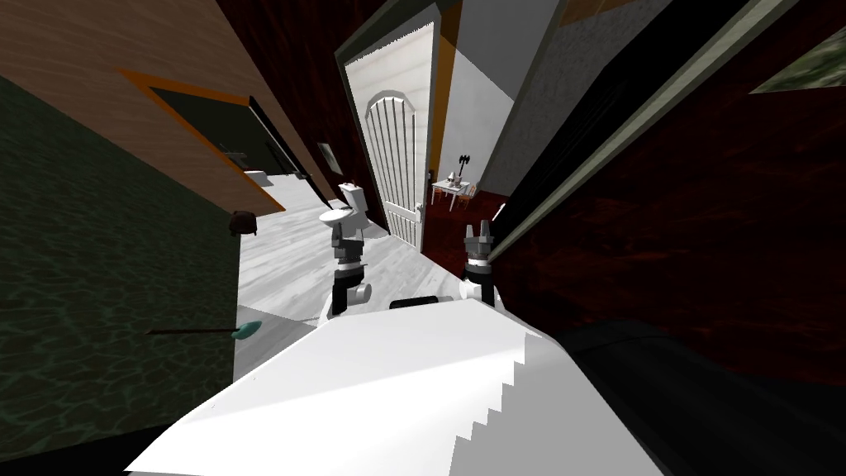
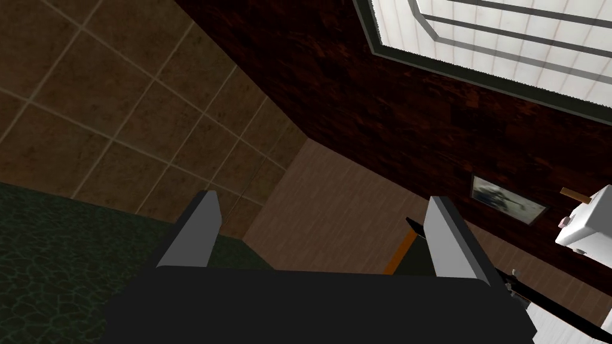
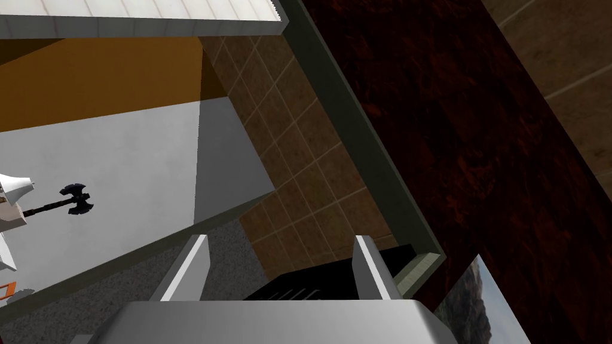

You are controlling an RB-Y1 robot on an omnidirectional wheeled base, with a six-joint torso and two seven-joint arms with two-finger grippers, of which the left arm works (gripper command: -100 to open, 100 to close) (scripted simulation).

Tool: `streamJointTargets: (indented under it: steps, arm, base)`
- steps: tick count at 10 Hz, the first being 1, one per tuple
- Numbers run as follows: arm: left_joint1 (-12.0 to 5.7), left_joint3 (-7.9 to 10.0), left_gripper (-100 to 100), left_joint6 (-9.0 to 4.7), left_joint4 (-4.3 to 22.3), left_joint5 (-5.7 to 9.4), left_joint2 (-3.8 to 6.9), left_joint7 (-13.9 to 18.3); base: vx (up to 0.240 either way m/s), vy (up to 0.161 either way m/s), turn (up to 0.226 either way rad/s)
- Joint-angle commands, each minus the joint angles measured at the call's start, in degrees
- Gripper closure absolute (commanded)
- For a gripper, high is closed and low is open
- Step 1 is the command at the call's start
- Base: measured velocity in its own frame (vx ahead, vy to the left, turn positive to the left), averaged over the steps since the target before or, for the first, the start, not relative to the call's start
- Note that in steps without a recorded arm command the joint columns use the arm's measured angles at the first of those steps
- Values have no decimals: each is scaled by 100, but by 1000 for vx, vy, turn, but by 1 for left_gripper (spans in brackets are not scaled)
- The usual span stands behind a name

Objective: Push the door open

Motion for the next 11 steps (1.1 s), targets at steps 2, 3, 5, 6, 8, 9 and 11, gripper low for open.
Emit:
streamJointTargets:
  steps: [2, 3, 5, 6, 8, 9, 11]
  arm:
    - [-216, -26, -100, 25, 356, -39, 67, 10]
    - [-304, -36, -100, 36, 502, -54, 91, 14]
    - [-482, -56, -100, 58, 794, -86, 138, 21]
    - [-579, -67, -100, 70, 953, -103, 158, 26]
    - [-775, -90, -100, 94, 1263, -138, 194, 34]
    - [-873, -101, -100, 106, 1435, -155, 213, 39]
    - [-1077, -124, -100, 131, 1774, -191, 240, 48]
  base:
    - [92, 44, -73]
    - [83, 49, -71]
    - [97, 51, -77]
    - [88, 55, -96]
    - [84, 56, -78]
    - [82, 51, -85]
    - [90, 58, -95]
